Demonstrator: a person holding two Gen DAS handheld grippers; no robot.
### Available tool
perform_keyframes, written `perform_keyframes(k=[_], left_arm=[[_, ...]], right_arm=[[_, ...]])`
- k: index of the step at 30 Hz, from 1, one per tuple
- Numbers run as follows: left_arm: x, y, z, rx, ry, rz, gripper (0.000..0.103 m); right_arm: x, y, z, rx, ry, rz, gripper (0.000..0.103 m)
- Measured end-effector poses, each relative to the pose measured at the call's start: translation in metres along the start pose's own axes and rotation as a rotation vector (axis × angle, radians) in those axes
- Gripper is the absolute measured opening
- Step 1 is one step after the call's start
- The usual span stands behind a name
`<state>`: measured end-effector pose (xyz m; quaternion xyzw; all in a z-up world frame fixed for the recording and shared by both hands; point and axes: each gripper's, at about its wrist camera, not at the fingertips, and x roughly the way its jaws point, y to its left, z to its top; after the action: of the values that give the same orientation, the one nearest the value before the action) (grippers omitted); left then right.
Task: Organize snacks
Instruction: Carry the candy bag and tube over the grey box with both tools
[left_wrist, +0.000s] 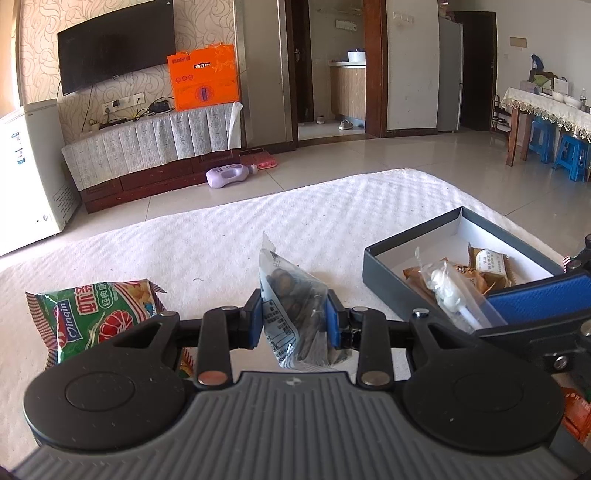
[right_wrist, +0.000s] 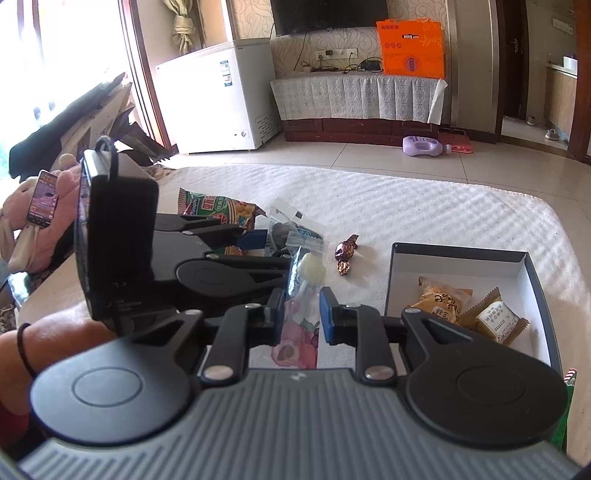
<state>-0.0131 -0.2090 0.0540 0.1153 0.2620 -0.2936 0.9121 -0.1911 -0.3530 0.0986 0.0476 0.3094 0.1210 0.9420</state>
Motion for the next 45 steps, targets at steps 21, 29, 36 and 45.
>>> perform_keyframes(k=[21, 29, 36, 45], left_arm=[[0.000, -0.047, 0.022, -0.025, -0.033, -0.097, 0.038], [0.008, -0.082, 0.025, -0.022, -0.027, -0.161, 0.038], [0.018, -0.110, 0.025, -0.014, -0.015, -0.200, 0.038], [0.029, -0.127, 0.023, -0.038, 0.006, -0.245, 0.039]], right_arm=[[-0.041, -0.027, 0.007, 0.048, -0.104, -0.049, 0.024], [-0.052, -0.044, 0.005, 0.073, -0.120, -0.078, 0.024], [-0.058, -0.058, 0.001, 0.092, -0.121, -0.093, 0.024], [-0.059, -0.067, -0.002, 0.108, -0.114, -0.101, 0.024]])
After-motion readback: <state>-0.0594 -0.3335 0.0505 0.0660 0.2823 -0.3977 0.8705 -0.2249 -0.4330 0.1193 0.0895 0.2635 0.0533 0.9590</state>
